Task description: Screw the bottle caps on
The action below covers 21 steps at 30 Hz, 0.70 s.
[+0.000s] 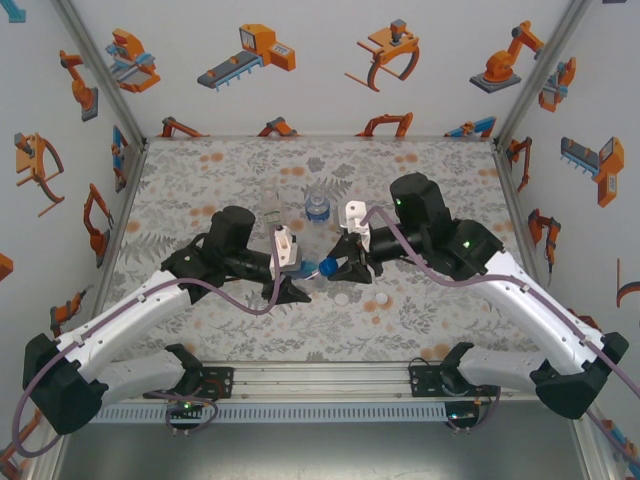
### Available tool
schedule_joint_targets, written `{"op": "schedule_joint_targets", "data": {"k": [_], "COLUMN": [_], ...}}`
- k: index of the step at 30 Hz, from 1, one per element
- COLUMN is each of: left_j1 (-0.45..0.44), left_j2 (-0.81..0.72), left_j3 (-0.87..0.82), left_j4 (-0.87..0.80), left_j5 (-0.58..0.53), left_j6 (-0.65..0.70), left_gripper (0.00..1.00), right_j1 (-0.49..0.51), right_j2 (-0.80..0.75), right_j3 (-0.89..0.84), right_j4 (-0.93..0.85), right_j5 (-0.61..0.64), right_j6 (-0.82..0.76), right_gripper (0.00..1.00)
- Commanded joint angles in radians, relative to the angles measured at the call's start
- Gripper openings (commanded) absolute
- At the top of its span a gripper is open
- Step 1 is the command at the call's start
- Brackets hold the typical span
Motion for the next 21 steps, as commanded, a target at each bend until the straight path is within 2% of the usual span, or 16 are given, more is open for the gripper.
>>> {"op": "schedule_joint_targets", "data": {"k": [1,7,12,15,18,21], "left_j1": [-0.003,-0.003,-0.003,-0.002,-0.002,-0.002], "left_j2": [0.011,0.017,0.016,0.016,0.014,0.017], "left_j3": [0.029,0.027,0.027,0.023,0.013,0.010], "left_j4": [-0.014,-0.014,-0.015,-0.006,0.032,0.078], "left_j5": [0.033,0.033,0.025,0.006,-0.035,-0.102], "left_j6": [0.025,0.029,0.034,0.036,0.024,0.004], "left_gripper": [0.00,0.00,0.00,0.00,0.00,0.00], "right_j1": [0.001,0.000,0.001,0.001,0.001,0.001], "right_j2": [0.001,0.002,-0.004,-0.016,-0.021,-0.008], "right_j3": [-0.005,-0.008,-0.023,-0.055,-0.085,-0.088], "right_j4": [0.062,0.069,0.086,0.162,0.207,0.165], "right_j5": [-0.027,-0.015,0.044,0.147,0.323,0.452], "right_j6": [0.022,0.044,0.183,0.434,0.767,1.050], "right_gripper": [0.41,0.36,0.19,0.02,0.00,0.00]}}
